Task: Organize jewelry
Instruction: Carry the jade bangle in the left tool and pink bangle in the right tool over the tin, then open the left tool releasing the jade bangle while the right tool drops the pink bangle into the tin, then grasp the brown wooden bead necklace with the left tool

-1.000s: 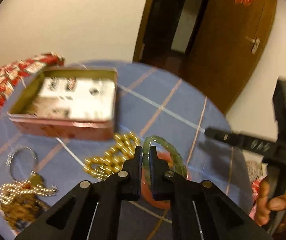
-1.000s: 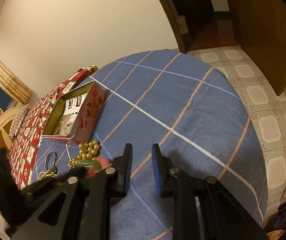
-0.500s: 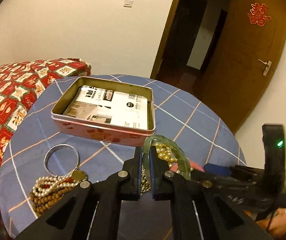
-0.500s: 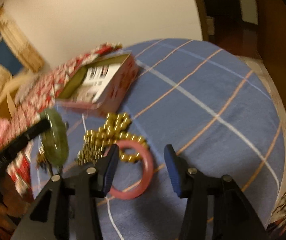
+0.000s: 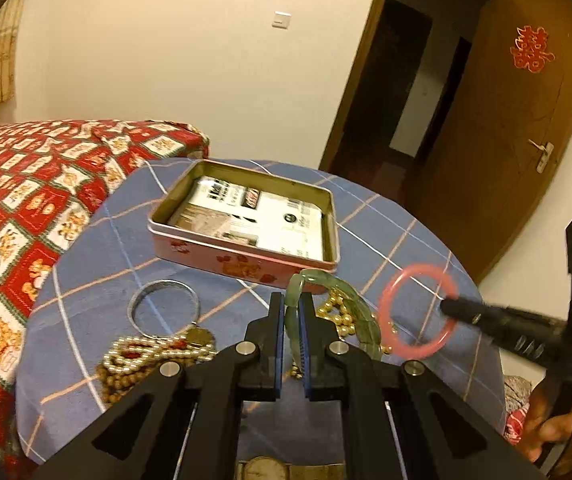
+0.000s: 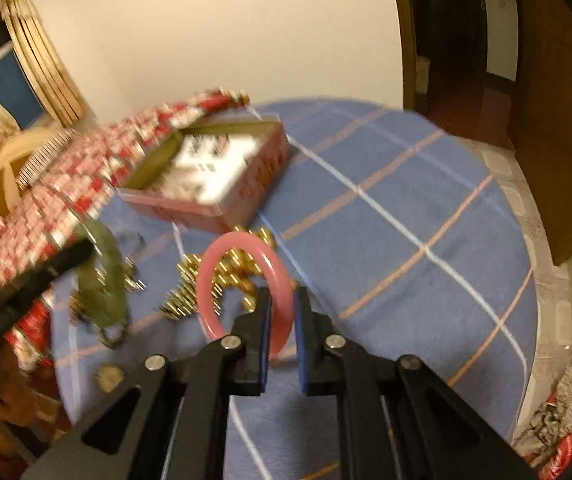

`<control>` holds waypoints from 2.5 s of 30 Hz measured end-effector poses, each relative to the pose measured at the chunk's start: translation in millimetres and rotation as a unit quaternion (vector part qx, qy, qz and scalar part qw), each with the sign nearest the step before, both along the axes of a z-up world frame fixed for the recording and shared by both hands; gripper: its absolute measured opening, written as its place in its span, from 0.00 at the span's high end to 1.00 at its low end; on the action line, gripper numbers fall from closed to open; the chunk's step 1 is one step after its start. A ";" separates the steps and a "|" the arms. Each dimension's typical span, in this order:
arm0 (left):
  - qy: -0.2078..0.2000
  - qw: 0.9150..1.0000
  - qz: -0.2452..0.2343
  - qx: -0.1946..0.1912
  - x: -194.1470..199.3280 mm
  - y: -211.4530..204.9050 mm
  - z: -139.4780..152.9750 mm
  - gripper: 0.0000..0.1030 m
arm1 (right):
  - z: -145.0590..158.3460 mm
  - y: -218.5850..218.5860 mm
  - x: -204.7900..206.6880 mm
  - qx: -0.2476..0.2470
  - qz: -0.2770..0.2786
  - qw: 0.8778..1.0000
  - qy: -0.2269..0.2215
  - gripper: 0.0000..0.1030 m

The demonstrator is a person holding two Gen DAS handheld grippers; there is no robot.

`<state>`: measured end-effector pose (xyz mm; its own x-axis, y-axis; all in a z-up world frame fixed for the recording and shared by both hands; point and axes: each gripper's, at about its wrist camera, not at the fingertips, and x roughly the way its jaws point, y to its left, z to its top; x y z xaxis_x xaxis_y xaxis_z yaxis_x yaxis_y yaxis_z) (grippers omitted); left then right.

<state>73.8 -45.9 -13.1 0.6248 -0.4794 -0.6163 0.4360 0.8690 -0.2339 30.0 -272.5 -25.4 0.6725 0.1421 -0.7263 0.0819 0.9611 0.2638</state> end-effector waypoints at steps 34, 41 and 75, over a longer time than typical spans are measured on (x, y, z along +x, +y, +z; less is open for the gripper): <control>0.044 0.995 0.056 0.072 178.7 -21.4 -44.9 0.94 | -29.5 30.4 173.6 0.018 -0.005 1.000 0.023 0.86; 0.055 0.991 0.089 0.088 182.5 -20.1 -47.8 0.83 | -26.3 27.4 175.9 0.026 -0.001 1.000 0.006 0.56; -0.003 0.986 0.150 0.078 26.2 75.3 -11.6 0.41 | -6.1 50.6 49.3 -0.045 -0.015 0.999 -0.024 0.34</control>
<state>100.0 29.4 -24.6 0.7279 -0.1718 -0.6638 0.1547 0.9843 -0.0851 79.2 -221.9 -31.4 0.7101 0.0572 -0.7018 0.1003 0.9783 0.1812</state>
